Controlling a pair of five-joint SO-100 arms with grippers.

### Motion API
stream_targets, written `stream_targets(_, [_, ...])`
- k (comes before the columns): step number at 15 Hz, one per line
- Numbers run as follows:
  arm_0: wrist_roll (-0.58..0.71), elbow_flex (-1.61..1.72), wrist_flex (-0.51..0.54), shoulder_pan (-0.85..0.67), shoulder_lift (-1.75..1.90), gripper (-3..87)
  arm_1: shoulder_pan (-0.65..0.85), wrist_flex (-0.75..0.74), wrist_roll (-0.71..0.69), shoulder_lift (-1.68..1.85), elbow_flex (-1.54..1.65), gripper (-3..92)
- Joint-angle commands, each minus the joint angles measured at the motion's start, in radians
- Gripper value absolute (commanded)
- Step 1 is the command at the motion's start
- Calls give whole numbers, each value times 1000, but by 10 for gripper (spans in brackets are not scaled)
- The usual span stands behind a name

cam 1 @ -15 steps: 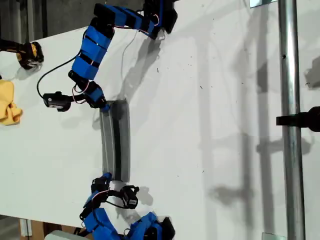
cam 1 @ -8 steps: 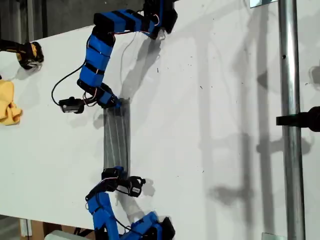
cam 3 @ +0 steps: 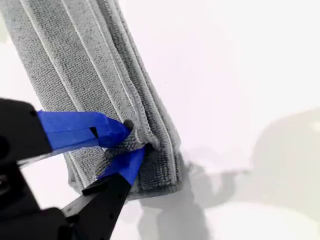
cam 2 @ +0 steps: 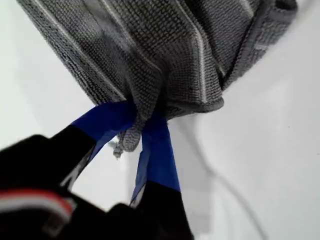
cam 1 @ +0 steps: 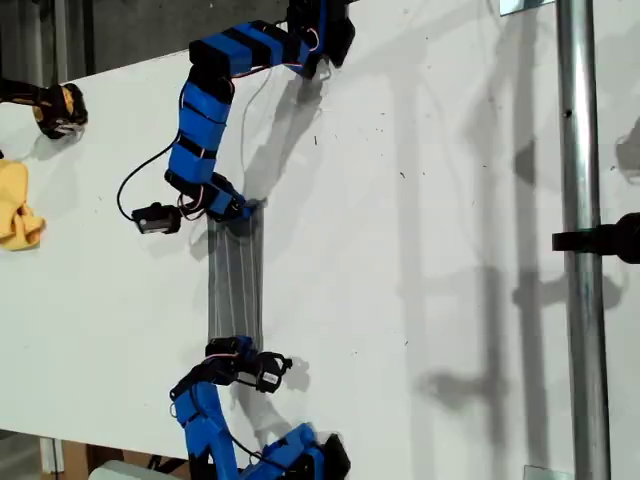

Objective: Grasp corners of a towel and fold twice.

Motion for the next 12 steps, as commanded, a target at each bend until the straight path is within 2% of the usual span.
stream_targets(1, [-25,-23,80,-20,112,211,11,67,9,83,-57,228])
stream_targets(2, [-31,-17,126,-20,186,296,18,104,9,129,-55,260])
stream_targets(3, [-35,-9,173,-20,276,319,25,141,9,176,-54,275])
stream_targets(6, [-52,57,258,-40,560,286,57,219,14,319,-23,291])
stream_targets(9, [-92,249,242,-57,847,268,98,199,40,491,153,289])
stream_targets(12, [-104,532,149,-5,1270,234,121,118,80,652,391,289])
